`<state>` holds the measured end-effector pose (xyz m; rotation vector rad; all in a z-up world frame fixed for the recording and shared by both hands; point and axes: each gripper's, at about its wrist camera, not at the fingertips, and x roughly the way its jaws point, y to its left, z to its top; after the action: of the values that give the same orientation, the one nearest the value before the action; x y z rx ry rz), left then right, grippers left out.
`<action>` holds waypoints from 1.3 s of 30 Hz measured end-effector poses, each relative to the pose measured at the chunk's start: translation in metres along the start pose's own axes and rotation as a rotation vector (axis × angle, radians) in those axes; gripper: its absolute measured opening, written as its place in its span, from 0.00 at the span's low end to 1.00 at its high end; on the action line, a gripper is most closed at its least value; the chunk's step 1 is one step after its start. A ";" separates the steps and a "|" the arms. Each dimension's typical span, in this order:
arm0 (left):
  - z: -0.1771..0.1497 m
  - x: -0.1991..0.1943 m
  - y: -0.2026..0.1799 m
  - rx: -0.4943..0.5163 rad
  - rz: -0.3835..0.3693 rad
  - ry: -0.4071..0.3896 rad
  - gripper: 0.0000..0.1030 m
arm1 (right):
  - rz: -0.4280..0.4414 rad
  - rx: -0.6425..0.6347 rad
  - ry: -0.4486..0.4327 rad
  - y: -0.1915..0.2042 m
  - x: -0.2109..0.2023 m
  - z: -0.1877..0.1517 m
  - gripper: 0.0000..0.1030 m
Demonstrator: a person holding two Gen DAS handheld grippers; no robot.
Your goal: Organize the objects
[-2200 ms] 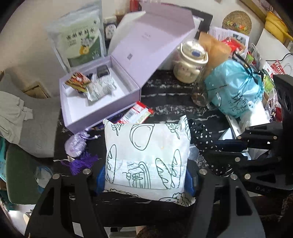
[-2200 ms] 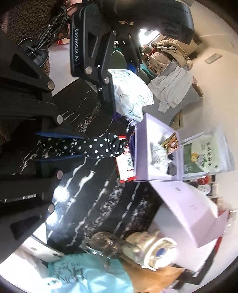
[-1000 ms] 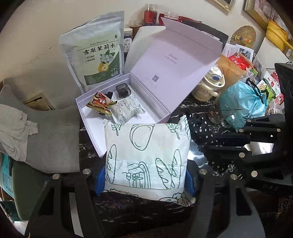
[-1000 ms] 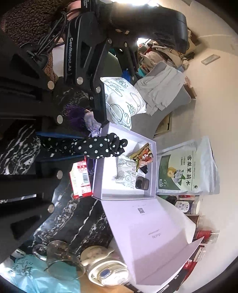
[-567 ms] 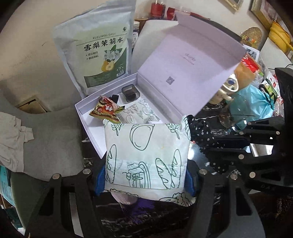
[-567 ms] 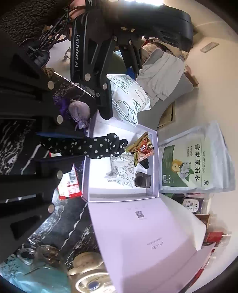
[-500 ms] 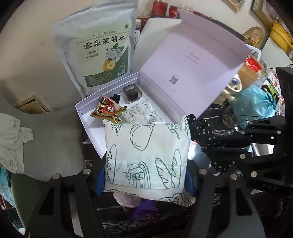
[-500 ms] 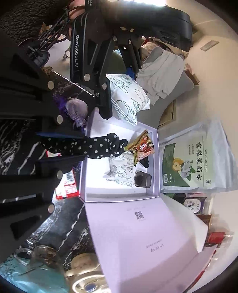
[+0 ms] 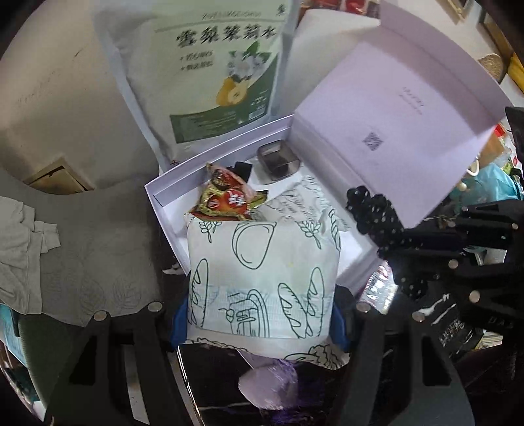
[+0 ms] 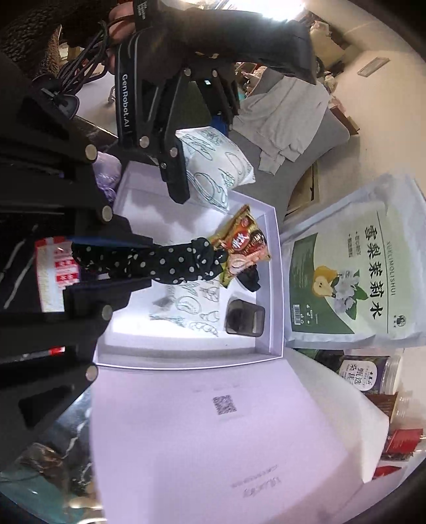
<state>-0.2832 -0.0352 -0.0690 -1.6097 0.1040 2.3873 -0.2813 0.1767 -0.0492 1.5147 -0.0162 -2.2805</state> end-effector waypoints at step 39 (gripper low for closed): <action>0.032 0.121 0.021 0.092 0.076 -0.060 0.67 | -0.061 -0.032 -0.031 -0.019 0.101 0.057 0.16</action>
<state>-0.3603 -0.0275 -0.1696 -1.5167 0.2638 2.4466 -0.3711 0.1483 -0.1196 1.4830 0.0581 -2.3411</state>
